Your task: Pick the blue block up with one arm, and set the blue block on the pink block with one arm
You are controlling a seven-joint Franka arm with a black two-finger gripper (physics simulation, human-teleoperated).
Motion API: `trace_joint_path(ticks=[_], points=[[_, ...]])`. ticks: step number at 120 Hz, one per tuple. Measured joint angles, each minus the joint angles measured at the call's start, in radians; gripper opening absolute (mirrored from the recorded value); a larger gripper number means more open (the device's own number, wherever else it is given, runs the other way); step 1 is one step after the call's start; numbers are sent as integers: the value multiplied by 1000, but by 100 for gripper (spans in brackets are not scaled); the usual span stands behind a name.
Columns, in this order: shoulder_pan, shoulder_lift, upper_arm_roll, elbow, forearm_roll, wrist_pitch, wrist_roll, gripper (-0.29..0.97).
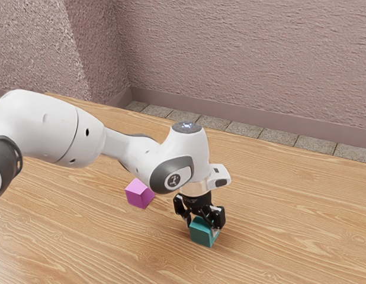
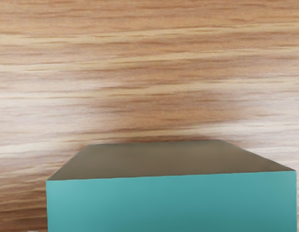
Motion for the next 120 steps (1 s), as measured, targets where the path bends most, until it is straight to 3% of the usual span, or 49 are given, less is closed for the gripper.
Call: trace_joint_path(ticks=[120], points=[[-11,6,0,1,30,10,0,43]])
